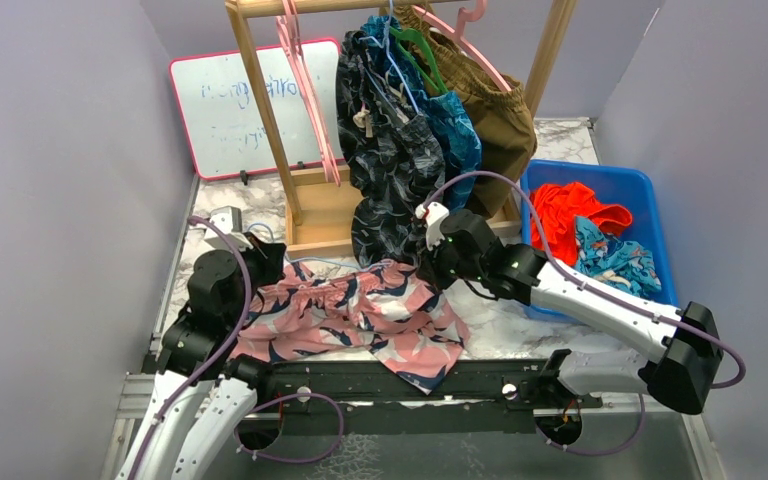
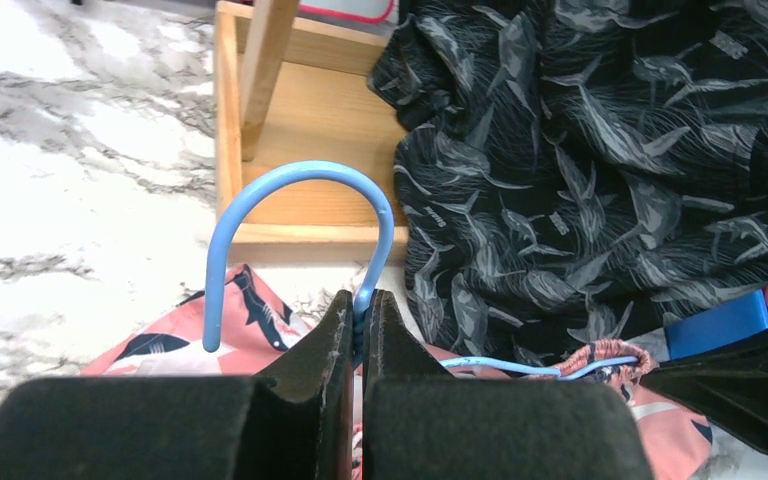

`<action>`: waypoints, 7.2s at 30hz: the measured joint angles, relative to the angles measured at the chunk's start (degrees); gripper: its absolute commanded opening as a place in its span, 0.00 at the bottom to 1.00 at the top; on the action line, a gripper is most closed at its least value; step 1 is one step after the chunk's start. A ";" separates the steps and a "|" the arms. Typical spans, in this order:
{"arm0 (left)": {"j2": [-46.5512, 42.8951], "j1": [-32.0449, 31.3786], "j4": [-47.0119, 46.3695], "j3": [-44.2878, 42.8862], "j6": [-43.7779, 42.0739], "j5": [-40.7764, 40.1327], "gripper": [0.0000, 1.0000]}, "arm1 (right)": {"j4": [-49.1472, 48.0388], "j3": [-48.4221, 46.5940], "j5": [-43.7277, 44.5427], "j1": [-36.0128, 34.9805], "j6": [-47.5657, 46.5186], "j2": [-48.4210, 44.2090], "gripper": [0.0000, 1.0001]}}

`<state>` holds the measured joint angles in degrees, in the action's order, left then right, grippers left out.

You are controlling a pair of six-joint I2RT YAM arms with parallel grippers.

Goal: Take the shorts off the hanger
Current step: Remove the shorts from the clothes rod, then place the hanger on the clothes rod.

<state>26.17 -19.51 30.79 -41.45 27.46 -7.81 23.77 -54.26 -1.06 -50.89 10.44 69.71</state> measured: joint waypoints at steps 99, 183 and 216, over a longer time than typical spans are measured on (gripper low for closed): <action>0.83 0.26 -10.84 1.60 5.73 14.97 0.99 | 4.50 -0.48 1.62 0.35 5.92 -20.65 0.01; 13.81 -6.60 -33.88 7.37 10.71 28.33 0.88 | 10.25 0.98 -6.54 0.37 -0.33 -22.08 0.01; -3.74 -6.60 -6.60 4.26 -7.17 -0.52 0.99 | -5.51 -14.03 8.44 0.37 6.36 -12.57 0.01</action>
<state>22.44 -26.11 24.18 -37.19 20.29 -8.34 18.26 -68.29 7.38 -50.52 16.80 57.14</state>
